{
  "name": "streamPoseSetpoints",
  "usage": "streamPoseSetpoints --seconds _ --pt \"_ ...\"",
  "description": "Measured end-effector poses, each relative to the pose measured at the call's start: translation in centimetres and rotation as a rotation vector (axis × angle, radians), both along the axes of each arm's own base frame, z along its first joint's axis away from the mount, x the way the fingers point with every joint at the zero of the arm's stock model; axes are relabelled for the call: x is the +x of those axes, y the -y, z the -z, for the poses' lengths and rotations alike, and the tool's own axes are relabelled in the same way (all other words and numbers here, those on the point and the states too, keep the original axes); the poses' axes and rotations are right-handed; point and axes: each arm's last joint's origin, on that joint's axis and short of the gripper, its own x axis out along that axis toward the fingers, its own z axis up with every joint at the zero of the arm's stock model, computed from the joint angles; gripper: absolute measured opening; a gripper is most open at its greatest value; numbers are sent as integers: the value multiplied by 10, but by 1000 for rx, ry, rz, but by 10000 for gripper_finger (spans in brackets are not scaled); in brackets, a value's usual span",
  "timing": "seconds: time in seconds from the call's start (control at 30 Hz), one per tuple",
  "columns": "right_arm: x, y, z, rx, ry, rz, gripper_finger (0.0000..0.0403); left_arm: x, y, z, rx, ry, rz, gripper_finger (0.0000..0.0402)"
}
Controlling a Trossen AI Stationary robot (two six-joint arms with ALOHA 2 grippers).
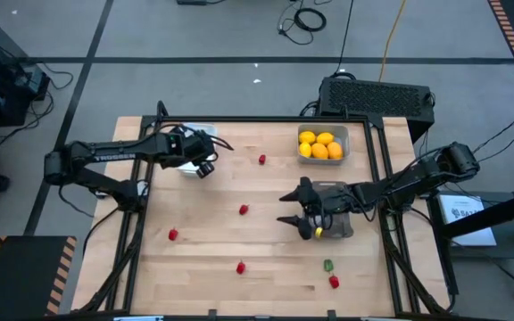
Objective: Sort produce into baskets
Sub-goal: Put the green chili pepper into the white bin
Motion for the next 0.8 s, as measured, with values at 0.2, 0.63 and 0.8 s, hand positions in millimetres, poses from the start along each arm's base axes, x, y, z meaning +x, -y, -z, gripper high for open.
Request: streamPoseSetpoints --seconds 0.2,0.63,0.8 --pt "-1 -1 0 11 10 95 313 0 0 0 13 -23 29 158" --pt "3 -27 -22 51 24 112 313 0 -1 -10 110 -3 65 257" --pt "6 -44 -41 127 -130 52 313 5 6 -43 92 355 214 258"
